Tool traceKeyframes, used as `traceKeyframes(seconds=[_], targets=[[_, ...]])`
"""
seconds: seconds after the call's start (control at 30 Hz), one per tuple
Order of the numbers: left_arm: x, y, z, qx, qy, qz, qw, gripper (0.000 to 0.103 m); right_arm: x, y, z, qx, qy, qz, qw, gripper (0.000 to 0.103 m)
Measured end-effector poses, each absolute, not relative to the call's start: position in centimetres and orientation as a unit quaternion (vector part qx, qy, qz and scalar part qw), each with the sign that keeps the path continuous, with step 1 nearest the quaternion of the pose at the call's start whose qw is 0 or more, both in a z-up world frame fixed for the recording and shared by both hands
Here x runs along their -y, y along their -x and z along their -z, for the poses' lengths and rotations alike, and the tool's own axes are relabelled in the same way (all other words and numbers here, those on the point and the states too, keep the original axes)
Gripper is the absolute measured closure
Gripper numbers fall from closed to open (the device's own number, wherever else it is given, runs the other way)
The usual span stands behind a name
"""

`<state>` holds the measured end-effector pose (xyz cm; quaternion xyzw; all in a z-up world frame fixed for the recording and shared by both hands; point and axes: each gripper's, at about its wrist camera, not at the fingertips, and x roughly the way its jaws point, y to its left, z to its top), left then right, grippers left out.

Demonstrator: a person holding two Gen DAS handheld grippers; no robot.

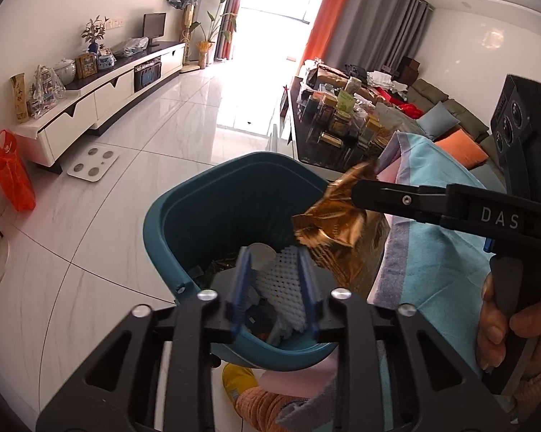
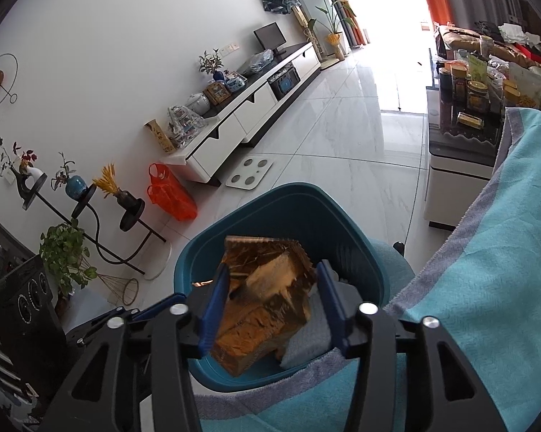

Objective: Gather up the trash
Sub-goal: 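Lower the gold wrapper into the bin and open the right tool while the left releases the orange peel, then move the right tool to the white paper cup while the left approaches an orange peel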

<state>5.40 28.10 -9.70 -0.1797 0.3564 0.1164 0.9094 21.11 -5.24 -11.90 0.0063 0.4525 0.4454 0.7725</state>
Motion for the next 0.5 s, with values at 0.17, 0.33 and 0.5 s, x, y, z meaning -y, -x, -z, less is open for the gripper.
traceKeyframes(seconds=[0.17,0.33,0.5], targets=[[-28.2,-4.3,9.2,-0.346,0.181,-0.123,0.912,0.070,5.5,-21.0,11.9,-0.452,-0.007,-0.444,0.774,0.043],[-28.3,-3.4,8.5,-0.338,0.176,-0.130,0.915,0.068,5.9,-21.2,11.9,-0.453,-0.009,-0.447,0.771,0.043],[-27.8,-2.2,7.7,-0.328,0.166,-0.130,0.921,0.065,6.9,-21.0,11.4,-0.449,-0.018,-0.452,0.771,0.043]])
